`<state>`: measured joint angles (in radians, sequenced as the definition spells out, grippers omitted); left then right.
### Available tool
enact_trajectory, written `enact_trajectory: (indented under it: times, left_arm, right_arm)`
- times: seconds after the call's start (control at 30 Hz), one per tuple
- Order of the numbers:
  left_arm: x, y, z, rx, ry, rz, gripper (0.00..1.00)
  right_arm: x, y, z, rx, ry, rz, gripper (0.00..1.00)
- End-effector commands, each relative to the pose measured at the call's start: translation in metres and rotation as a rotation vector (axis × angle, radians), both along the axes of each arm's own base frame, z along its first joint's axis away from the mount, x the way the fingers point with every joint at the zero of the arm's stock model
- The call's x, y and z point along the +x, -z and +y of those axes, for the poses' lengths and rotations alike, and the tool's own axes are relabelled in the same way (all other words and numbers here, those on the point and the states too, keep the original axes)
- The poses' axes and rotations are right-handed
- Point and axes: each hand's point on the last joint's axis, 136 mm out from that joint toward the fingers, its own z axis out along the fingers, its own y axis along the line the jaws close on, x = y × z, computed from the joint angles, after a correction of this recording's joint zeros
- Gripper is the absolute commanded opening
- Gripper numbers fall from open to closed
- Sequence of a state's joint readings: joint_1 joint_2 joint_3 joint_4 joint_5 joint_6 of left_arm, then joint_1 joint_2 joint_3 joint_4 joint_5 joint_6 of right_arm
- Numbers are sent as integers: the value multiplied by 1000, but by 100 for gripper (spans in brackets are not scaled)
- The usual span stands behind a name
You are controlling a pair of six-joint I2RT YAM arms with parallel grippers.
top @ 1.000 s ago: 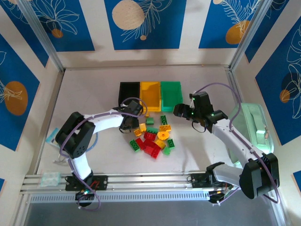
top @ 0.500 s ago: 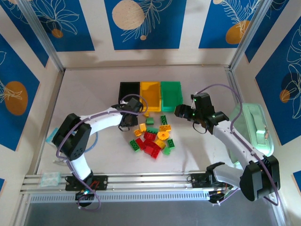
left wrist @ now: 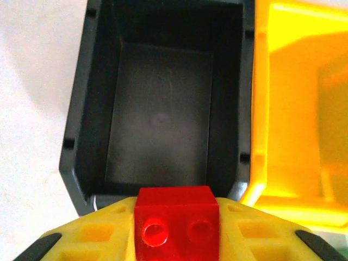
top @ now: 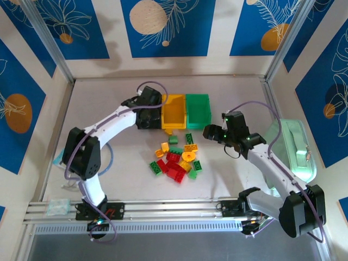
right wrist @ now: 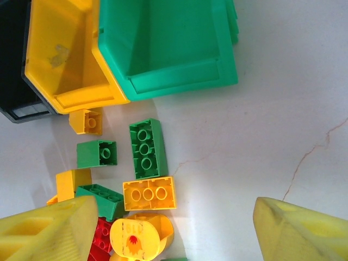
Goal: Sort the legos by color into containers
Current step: Place the lego in the container, then pick up the lego from the center of the table.
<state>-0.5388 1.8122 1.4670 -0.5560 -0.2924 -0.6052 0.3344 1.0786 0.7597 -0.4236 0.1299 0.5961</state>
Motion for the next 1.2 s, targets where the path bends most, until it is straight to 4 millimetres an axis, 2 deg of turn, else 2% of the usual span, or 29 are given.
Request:
enact_trajectory:
  times: [0.0,0.23,0.4,0.53,0.6,0.73,0.93,1.17]
  left_arm:
    - [12,7,4,52,30,45,34]
    - [32,8,3,77,38,50,37]
    - [36,-3,2,57,44,15,65]
    - [28,-17,3,26,48,-20,69]
    - [19,-26,4,1,50,-43,68]
    - [-9,-26,6,-42,68,-66,68]
    - [-61,-7,16,-52,111,-75,71]
    - [-117,11,31,-91,140,-82,71]
  right_arm:
    - [-10,4,2,17,-12,24,76]
    - [-12,3,4,21,-28,26,76]
    - [-13,5,9,7,-55,35,76]
    - [-14,5,14,-17,-76,43,75]
    - [-14,7,19,-32,-95,48,74]
    - [-13,13,29,-71,-126,71,72]
    - [-7,28,50,-123,-208,164,73]
    - [10,50,75,-231,-278,259,67]
